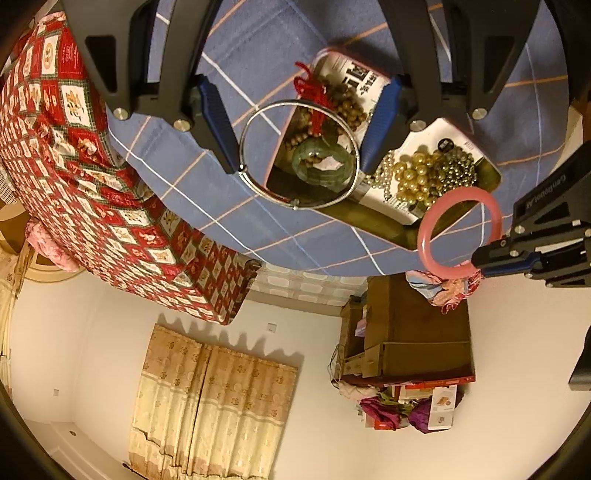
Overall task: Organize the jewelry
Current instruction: 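Carry the pink bangle with the left tool over the tin while the right tool carries the silver bangle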
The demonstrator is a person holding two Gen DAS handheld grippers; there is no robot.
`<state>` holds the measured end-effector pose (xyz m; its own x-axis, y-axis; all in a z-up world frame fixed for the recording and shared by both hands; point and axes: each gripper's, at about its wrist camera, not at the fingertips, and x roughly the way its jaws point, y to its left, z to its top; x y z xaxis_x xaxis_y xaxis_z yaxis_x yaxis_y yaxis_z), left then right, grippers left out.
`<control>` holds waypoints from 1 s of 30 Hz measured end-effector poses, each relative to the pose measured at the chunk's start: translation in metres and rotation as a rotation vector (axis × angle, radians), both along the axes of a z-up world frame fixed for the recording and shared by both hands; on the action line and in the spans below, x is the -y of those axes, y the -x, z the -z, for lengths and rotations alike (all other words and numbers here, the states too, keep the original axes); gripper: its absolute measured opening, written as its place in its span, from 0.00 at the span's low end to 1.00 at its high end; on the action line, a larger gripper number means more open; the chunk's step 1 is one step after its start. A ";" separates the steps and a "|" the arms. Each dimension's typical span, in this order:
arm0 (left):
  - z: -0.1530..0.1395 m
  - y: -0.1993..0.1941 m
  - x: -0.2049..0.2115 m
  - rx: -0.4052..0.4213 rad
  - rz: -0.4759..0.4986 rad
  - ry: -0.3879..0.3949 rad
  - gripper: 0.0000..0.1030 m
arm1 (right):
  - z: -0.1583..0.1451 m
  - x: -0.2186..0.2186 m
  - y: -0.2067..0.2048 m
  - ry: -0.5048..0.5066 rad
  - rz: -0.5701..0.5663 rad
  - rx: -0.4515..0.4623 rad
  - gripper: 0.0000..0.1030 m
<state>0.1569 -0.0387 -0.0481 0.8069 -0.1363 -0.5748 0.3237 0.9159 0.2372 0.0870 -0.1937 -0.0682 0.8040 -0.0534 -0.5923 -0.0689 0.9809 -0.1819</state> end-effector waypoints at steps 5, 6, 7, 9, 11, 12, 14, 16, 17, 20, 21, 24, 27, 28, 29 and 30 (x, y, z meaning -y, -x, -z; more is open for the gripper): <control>0.004 -0.006 -0.001 -0.009 -0.005 -0.001 0.09 | 0.001 0.000 -0.006 0.000 0.006 -0.004 0.67; 0.005 -0.007 -0.001 -0.011 -0.004 -0.003 0.09 | 0.002 0.000 -0.007 0.001 0.006 -0.005 0.67; 0.005 -0.007 0.000 -0.012 -0.004 -0.004 0.09 | 0.002 0.000 -0.007 0.001 0.006 -0.005 0.67; 0.007 -0.009 0.000 -0.016 -0.004 -0.002 0.09 | 0.003 -0.001 -0.009 0.003 0.005 -0.011 0.67; 0.008 -0.010 -0.001 -0.021 -0.005 0.001 0.09 | 0.005 -0.003 -0.011 0.005 0.004 -0.015 0.67; 0.009 -0.011 0.000 -0.025 -0.004 0.003 0.09 | 0.005 -0.003 -0.012 0.005 0.003 -0.017 0.67; 0.011 -0.012 0.000 -0.029 -0.001 0.001 0.09 | 0.006 -0.005 -0.013 0.004 0.000 -0.019 0.67; 0.012 -0.013 0.000 -0.032 -0.002 0.001 0.09 | 0.006 -0.006 -0.014 0.007 -0.004 -0.020 0.67; 0.013 -0.013 0.000 -0.034 -0.002 0.002 0.09 | 0.007 -0.007 -0.015 0.008 -0.006 -0.021 0.67; 0.015 -0.016 -0.002 -0.039 -0.007 0.005 0.09 | 0.008 -0.009 -0.017 0.009 -0.007 -0.023 0.67; 0.015 -0.017 -0.002 -0.042 -0.008 0.007 0.09 | 0.009 -0.010 -0.017 0.009 -0.008 -0.025 0.67; 0.019 -0.020 -0.002 -0.057 -0.010 0.013 0.09 | 0.011 -0.012 -0.020 0.011 -0.009 -0.031 0.67; 0.023 -0.021 -0.003 -0.064 -0.009 0.012 0.09 | 0.014 -0.012 -0.022 0.009 -0.009 -0.038 0.67; 0.023 -0.021 -0.003 -0.065 -0.009 0.012 0.09 | 0.014 -0.012 -0.023 0.010 -0.010 -0.040 0.67; 0.025 -0.021 -0.003 -0.067 -0.008 0.013 0.09 | 0.015 -0.013 -0.023 0.010 -0.010 -0.041 0.67; 0.025 -0.022 -0.002 -0.070 -0.008 0.013 0.09 | 0.015 -0.013 -0.023 0.010 -0.010 -0.043 0.67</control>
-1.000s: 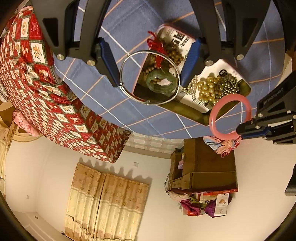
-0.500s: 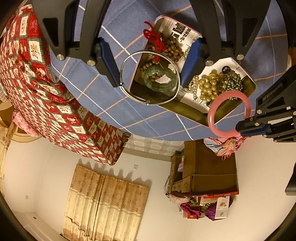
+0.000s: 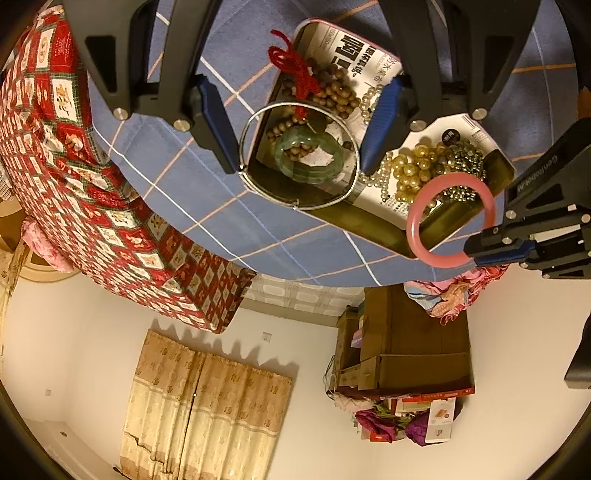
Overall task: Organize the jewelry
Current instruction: 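Carry the pink bangle with the left tool over the tin while the right tool carries the silver bangle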
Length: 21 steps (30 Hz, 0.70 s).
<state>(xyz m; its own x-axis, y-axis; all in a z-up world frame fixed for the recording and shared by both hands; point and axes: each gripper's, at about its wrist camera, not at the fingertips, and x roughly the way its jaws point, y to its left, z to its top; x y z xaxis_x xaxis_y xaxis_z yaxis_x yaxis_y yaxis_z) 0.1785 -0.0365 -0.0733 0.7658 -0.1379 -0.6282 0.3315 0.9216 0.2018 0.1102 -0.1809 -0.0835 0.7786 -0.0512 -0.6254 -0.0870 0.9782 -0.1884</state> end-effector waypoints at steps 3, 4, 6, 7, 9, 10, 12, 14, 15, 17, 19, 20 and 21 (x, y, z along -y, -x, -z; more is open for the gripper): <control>0.001 -0.002 0.001 -0.005 0.000 0.001 0.09 | 0.001 0.000 -0.001 0.000 -0.003 -0.004 0.67; 0.002 -0.002 0.000 -0.006 0.000 0.001 0.09 | 0.002 -0.001 -0.002 0.001 -0.004 -0.006 0.67; 0.002 -0.003 0.000 -0.005 -0.001 0.000 0.09 | 0.003 -0.002 -0.003 0.003 -0.006 -0.009 0.67; 0.002 -0.002 0.001 -0.006 0.001 0.000 0.09 | 0.003 -0.003 -0.003 0.004 -0.007 -0.010 0.67; 0.003 -0.003 0.000 -0.008 0.000 -0.002 0.09 | 0.004 -0.004 -0.004 0.003 -0.008 -0.012 0.67; 0.003 -0.004 0.000 -0.011 0.000 -0.001 0.09 | 0.005 -0.004 -0.005 0.004 -0.010 -0.014 0.67; 0.005 -0.004 0.000 -0.017 0.002 0.001 0.09 | 0.006 -0.005 -0.006 0.007 -0.014 -0.018 0.67; 0.005 -0.004 0.001 -0.020 0.006 0.002 0.10 | 0.006 -0.005 -0.006 0.006 -0.015 -0.020 0.68; 0.005 -0.003 0.001 -0.018 0.008 0.001 0.10 | 0.006 -0.005 -0.006 0.002 -0.017 -0.024 0.68; 0.003 -0.002 0.002 -0.013 0.013 0.003 0.10 | 0.007 -0.005 -0.006 -0.002 -0.022 -0.028 0.68; 0.002 0.000 0.003 -0.009 0.019 0.004 0.10 | 0.008 -0.004 -0.007 -0.003 -0.023 -0.032 0.68; 0.001 0.001 0.003 -0.003 0.018 0.003 0.10 | 0.008 -0.004 -0.007 -0.004 -0.026 -0.034 0.68; -0.001 0.002 0.003 0.000 0.018 0.003 0.11 | 0.009 -0.003 -0.007 -0.006 -0.027 -0.039 0.68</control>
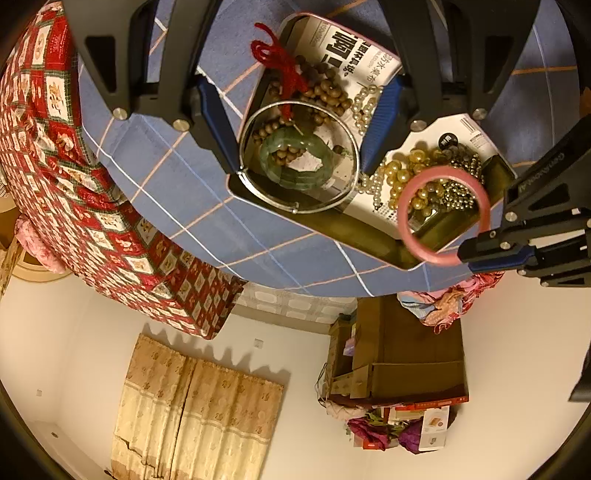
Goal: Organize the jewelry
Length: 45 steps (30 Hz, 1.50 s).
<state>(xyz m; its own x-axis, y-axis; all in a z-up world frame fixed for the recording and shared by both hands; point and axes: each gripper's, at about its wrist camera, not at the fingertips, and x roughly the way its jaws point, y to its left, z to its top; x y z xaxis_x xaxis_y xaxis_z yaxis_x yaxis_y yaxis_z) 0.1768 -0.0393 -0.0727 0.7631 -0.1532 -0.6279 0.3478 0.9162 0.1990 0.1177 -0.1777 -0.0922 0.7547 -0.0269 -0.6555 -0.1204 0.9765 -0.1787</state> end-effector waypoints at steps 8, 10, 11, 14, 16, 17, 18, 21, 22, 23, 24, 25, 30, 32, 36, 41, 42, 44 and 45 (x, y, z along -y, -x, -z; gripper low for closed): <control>-0.017 0.020 -0.012 0.083 -0.044 0.013 0.79 | -0.010 0.004 0.018 0.017 0.005 0.053 0.81; -0.021 0.027 -0.018 0.083 -0.051 0.018 0.79 | -0.013 0.006 0.025 0.029 0.016 0.066 0.81; -0.022 0.030 -0.020 0.089 -0.056 0.018 0.79 | -0.015 0.007 0.029 0.036 0.024 0.073 0.82; -0.027 0.043 -0.026 0.102 -0.054 0.033 0.79 | -0.022 0.013 0.043 0.030 0.049 0.109 0.88; -0.028 0.048 -0.026 0.104 -0.058 0.027 0.79 | -0.026 0.015 0.049 0.011 0.054 0.123 0.88; -0.029 0.049 -0.027 0.105 -0.060 0.028 0.79 | -0.027 0.015 0.051 0.011 0.054 0.126 0.88; -0.030 0.051 -0.028 0.106 -0.062 0.031 0.79 | -0.028 0.015 0.053 0.014 0.052 0.128 0.88; -0.033 0.057 -0.031 0.109 -0.068 0.043 0.79 | -0.034 0.014 0.060 0.014 0.057 0.148 0.89; -0.034 0.059 -0.031 0.109 -0.069 0.042 0.79 | -0.035 0.015 0.062 0.008 0.057 0.151 0.89; -0.034 0.060 -0.031 0.111 -0.071 0.039 0.79 | -0.037 0.016 0.064 0.002 0.058 0.155 0.89; -0.035 0.061 -0.032 0.112 -0.071 0.037 0.79 | -0.038 0.016 0.065 0.001 0.059 0.160 0.89; -0.036 0.063 -0.032 0.114 -0.071 0.034 0.79 | -0.039 0.017 0.066 0.000 0.059 0.165 0.89; -0.043 0.070 -0.033 0.130 -0.080 0.048 0.79 | -0.044 0.019 0.072 -0.020 0.068 0.184 0.89; -0.045 0.071 -0.033 0.133 -0.079 0.045 0.79 | -0.044 0.020 0.075 -0.027 0.066 0.189 0.89; -0.046 0.072 -0.032 0.134 -0.082 0.046 0.79 | -0.045 0.021 0.078 -0.020 0.065 0.187 0.89; -0.046 0.072 -0.033 0.135 -0.083 0.043 0.79 | -0.045 0.021 0.079 -0.027 0.069 0.190 0.89; -0.047 0.072 -0.033 0.135 -0.083 0.043 0.79 | -0.046 0.021 0.079 -0.027 0.070 0.190 0.89; -0.047 0.071 -0.034 0.137 -0.084 0.042 0.79 | -0.046 0.022 0.079 -0.029 0.069 0.189 0.90; -0.047 0.071 -0.034 0.136 -0.084 0.042 0.79 | -0.046 0.022 0.079 -0.028 0.069 0.189 0.90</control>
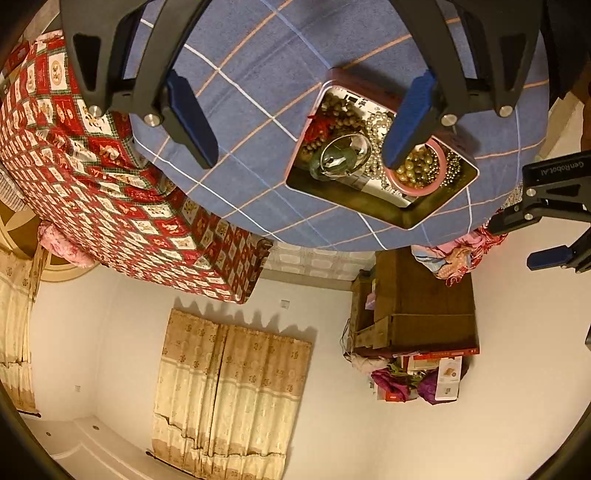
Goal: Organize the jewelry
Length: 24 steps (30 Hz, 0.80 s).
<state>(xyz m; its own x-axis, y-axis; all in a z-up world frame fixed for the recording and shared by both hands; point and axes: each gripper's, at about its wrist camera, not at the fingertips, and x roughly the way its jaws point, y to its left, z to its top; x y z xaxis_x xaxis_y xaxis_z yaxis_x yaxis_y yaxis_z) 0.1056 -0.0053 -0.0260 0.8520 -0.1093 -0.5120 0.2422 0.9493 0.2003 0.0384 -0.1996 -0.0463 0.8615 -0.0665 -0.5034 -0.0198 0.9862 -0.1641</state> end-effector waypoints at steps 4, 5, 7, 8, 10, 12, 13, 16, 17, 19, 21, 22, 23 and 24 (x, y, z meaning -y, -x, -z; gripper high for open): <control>0.000 0.000 -0.001 0.001 -0.001 0.000 0.79 | 0.000 0.000 0.000 0.001 0.000 0.000 0.90; 0.000 0.000 -0.001 0.000 0.000 -0.001 0.79 | 0.000 0.000 0.000 0.000 -0.001 0.001 0.90; 0.000 0.000 -0.001 0.000 -0.001 -0.001 0.79 | 0.000 0.000 0.000 0.000 0.001 0.000 0.90; 0.000 0.000 -0.001 -0.001 -0.001 -0.001 0.79 | 0.000 0.000 0.000 0.000 0.001 0.000 0.90; 0.000 0.000 -0.001 -0.002 0.000 -0.003 0.79 | 0.000 0.000 0.000 0.001 0.000 0.000 0.90; 0.000 0.001 -0.002 -0.002 0.000 -0.005 0.79 | 0.000 0.000 0.000 0.000 0.000 -0.001 0.90; 0.000 0.000 -0.002 -0.003 0.001 -0.005 0.79 | 0.000 0.000 0.000 0.001 0.000 -0.002 0.90; 0.000 0.000 -0.002 -0.004 0.002 -0.007 0.79 | 0.000 0.001 0.001 0.002 0.001 -0.003 0.90; 0.000 0.000 -0.002 -0.005 0.002 -0.008 0.79 | 0.000 0.001 0.001 0.001 0.001 -0.004 0.90; 0.000 0.000 -0.002 -0.004 0.003 -0.008 0.79 | 0.000 0.001 0.001 0.002 0.000 -0.002 0.90; 0.001 -0.001 -0.002 -0.005 0.001 -0.011 0.79 | 0.000 0.001 0.001 0.002 0.000 -0.002 0.90; 0.001 -0.001 -0.002 -0.003 0.000 -0.012 0.79 | 0.000 0.001 0.001 0.002 0.000 -0.004 0.90; 0.001 -0.001 -0.001 -0.003 0.000 -0.013 0.79 | 0.000 0.001 0.001 0.002 0.001 -0.003 0.90; 0.001 -0.001 -0.002 -0.004 -0.002 -0.014 0.79 | 0.000 0.001 0.001 0.002 0.001 -0.002 0.90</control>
